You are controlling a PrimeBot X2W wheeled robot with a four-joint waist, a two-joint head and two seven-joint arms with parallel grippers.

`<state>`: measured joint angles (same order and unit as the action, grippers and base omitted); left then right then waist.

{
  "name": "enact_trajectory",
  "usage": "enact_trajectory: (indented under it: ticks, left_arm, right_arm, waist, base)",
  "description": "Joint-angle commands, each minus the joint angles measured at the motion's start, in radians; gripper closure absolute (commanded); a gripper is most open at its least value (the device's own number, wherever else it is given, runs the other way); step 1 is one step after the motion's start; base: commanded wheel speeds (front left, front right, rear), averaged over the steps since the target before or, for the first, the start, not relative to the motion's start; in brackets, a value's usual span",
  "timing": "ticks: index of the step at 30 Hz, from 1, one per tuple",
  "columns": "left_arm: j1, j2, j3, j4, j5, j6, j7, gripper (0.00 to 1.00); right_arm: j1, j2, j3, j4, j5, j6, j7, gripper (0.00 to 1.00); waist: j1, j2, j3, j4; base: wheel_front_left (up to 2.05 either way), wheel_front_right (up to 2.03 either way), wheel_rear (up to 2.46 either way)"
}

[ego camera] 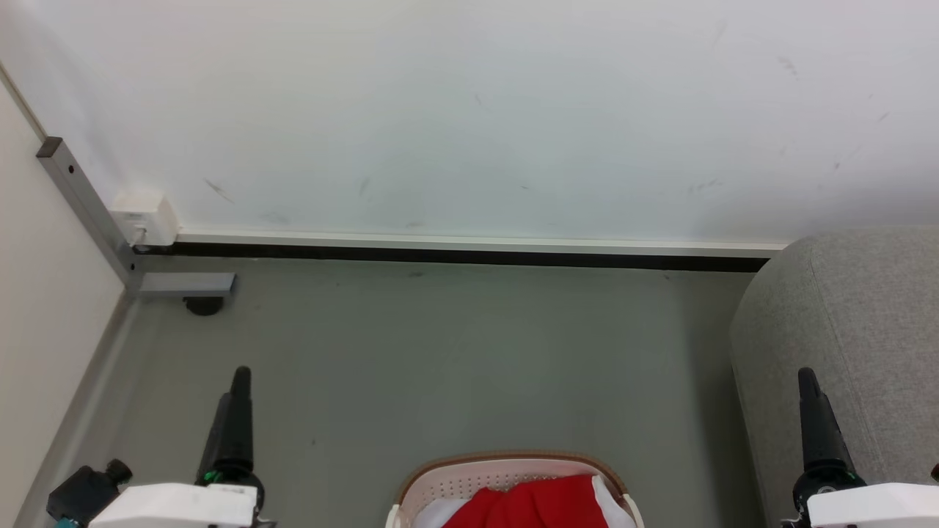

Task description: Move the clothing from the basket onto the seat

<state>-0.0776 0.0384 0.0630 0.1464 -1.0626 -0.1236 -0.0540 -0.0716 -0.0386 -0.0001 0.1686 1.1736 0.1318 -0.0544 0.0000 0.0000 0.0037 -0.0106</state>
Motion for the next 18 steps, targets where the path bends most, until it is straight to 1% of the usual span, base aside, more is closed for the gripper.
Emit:
enact_trajectory:
  ticks: [1, 13, 18]
  left_arm:
    - [-0.011, 0.008, 0.0, -0.02, 0.048, -0.005, -0.011, 0.0]
    - [0.003, 0.01, -0.011, -0.03, 0.313, -0.006, -0.05, 0.0]
    - [0.009, 0.011, -0.019, -0.035, 0.424, 0.006, -0.065, 0.0]
  right_arm:
    - [-0.013, -0.011, 0.006, -0.016, -0.049, -0.001, -0.01, 0.0]
    - [-0.013, -0.012, 0.021, 0.007, -0.349, -0.001, -0.049, 0.0]
    - [-0.014, -0.012, 0.027, 0.019, -0.46, -0.001, -0.064, 0.0]
  waist:
    - [0.0, 0.0, 0.0, -0.001]
    - [0.0, 0.0, -0.001, -0.006]
    - [0.0, 0.0, -0.001, -0.007]
  base:
    - [0.0, 0.0, 0.0]
    - [0.0, 0.0, 0.0]
    - [0.0, 0.0, 0.0]
